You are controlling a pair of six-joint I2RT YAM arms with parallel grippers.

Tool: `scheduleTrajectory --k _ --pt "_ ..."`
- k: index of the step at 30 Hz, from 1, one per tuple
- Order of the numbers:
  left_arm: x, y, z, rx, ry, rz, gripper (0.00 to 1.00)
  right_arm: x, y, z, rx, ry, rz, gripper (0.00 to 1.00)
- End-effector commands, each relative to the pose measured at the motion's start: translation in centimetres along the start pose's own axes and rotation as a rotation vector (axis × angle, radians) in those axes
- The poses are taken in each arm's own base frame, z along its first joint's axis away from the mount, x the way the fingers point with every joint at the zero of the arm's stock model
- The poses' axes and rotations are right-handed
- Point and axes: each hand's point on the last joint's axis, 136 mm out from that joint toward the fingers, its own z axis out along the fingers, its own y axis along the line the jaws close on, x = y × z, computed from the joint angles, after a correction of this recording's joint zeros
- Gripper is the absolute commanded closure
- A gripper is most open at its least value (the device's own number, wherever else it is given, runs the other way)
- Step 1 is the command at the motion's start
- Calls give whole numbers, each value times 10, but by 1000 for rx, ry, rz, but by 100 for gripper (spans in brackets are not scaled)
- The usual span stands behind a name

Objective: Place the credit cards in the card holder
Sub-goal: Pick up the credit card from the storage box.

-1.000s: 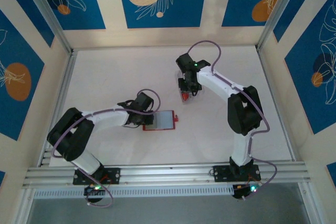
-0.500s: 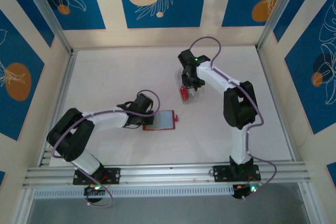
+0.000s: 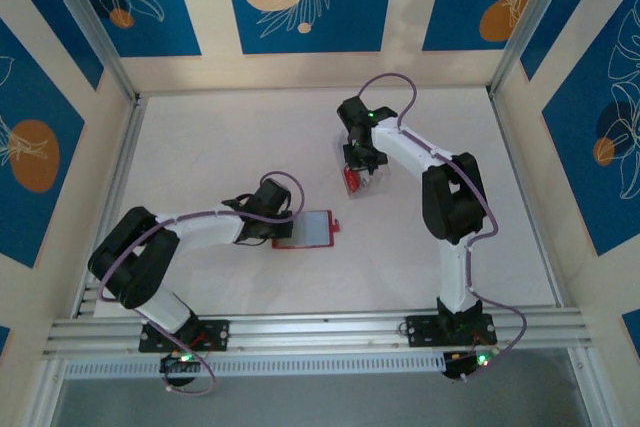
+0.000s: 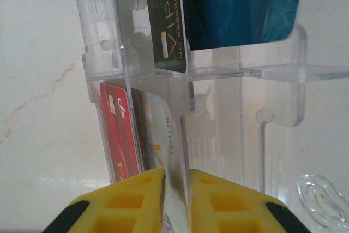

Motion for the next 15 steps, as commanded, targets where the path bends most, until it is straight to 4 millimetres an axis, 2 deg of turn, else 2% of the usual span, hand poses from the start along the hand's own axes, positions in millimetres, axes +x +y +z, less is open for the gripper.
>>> scheduleTrajectory --k 1,6,15 --pt "31 27 5 -83 100 -19 89 0 8 -1 -29 12 -15 83" --pt "31 28 3 -85 98 -19 89 2 10 2 -41 25 -22 87" --pt "32 28 2 -87 97 -19 89 3 15 8 -94 52 -13 86"
